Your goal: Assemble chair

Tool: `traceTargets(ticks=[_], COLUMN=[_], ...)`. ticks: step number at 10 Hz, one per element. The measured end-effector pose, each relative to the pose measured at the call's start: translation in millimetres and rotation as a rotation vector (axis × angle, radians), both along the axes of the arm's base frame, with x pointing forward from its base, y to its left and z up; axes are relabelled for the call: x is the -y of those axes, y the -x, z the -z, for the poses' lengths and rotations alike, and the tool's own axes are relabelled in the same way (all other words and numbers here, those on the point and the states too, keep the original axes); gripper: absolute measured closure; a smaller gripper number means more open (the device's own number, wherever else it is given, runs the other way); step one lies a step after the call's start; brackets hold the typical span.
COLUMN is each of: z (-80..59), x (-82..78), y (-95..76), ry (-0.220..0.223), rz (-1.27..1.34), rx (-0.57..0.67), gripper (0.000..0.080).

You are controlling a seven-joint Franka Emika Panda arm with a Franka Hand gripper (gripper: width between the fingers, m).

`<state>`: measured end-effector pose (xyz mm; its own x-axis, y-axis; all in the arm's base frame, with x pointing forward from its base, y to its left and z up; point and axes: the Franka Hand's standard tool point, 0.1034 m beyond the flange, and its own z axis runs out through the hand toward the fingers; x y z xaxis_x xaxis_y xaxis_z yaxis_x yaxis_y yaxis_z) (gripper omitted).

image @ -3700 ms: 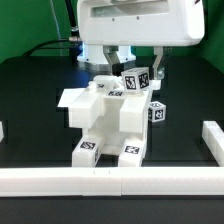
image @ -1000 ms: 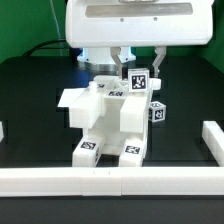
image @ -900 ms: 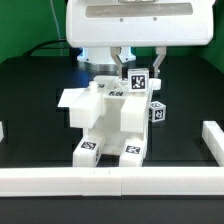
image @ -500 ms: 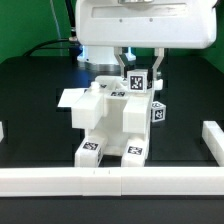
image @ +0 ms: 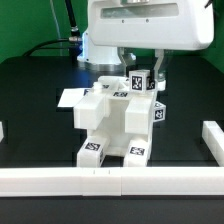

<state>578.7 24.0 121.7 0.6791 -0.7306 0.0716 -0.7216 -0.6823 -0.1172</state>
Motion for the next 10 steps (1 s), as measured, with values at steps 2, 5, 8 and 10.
traceTargets(ticks=[2,5,8,10], z=[0.0,0.0,0.2,2.6], x=[0.6,0.2,0.0,0.5], y=[0.0,0.0,0.1,1.0], ry=[0.010,0.049,0.089,0.112], rz=[-0.071,-0.337,-0.597,-0.756], rx=[0.002,0.008,0.012,0.011], gripper=[0.0169,0.0153,0.0150,0.0150])
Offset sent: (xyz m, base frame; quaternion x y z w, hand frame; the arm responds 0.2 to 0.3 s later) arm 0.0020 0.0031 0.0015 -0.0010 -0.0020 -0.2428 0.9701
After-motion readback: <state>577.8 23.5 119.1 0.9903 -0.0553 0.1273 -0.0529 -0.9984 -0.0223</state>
